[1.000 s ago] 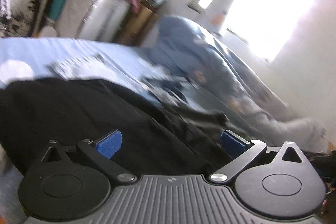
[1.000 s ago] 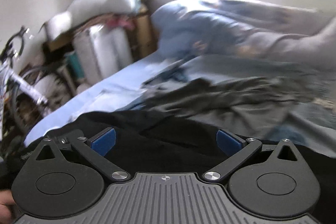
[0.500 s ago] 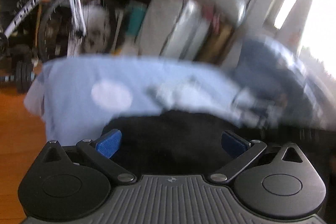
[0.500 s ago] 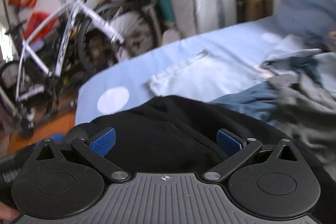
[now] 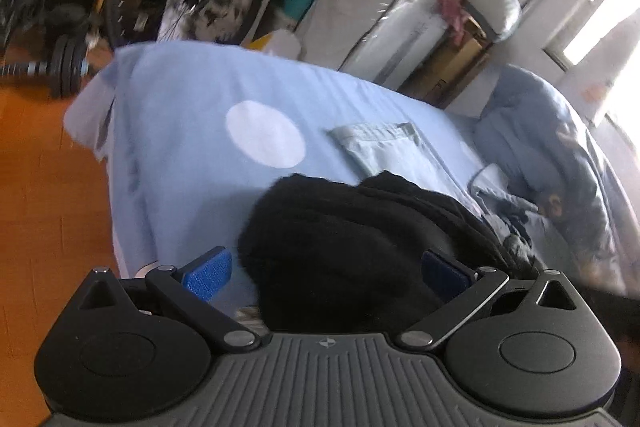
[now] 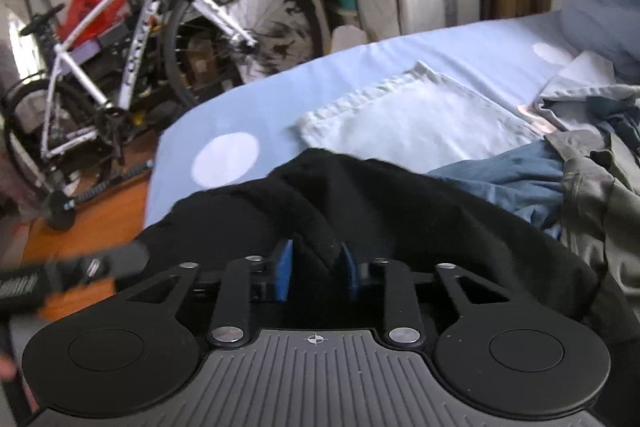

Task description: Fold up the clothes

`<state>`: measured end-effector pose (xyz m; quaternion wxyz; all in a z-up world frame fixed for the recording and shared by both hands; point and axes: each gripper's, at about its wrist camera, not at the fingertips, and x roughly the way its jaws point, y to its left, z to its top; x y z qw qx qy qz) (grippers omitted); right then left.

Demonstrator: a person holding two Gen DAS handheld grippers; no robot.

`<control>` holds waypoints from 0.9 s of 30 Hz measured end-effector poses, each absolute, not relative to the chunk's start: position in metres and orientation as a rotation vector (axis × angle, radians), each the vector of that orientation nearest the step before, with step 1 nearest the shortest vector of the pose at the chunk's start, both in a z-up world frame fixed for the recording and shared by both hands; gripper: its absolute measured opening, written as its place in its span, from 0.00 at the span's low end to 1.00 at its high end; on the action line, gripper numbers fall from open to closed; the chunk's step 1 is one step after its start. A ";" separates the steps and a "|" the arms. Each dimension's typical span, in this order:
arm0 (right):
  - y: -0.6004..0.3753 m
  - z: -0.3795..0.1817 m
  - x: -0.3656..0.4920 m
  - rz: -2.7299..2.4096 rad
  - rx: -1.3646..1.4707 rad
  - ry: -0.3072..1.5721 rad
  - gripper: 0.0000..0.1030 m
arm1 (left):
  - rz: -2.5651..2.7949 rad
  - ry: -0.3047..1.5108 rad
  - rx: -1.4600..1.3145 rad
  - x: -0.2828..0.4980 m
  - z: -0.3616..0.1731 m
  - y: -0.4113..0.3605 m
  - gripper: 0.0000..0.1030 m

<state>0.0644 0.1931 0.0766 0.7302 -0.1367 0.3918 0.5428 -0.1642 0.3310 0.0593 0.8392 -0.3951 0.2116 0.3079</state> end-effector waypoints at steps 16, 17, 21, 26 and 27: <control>0.175 0.094 -0.108 1.552 -0.585 0.838 0.22 | 0.454 0.476 -0.788 -0.208 0.073 0.332 1.00; 0.174 0.091 -0.117 1.554 -0.602 0.832 0.22 | 0.436 0.496 -0.772 -0.208 0.072 0.329 1.00; 0.163 0.079 -0.136 1.534 -0.601 0.818 0.22 | 0.414 0.556 -0.758 -0.207 0.065 0.323 1.00; 0.154 0.069 -0.171 1.502 -0.761 0.661 0.22 | 0.399 0.584 -0.690 -0.211 0.080 0.311 1.00; 0.153 0.066 -0.178 1.508 -0.811 0.638 0.22 | 0.371 0.573 -0.676 -0.213 0.086 0.307 1.00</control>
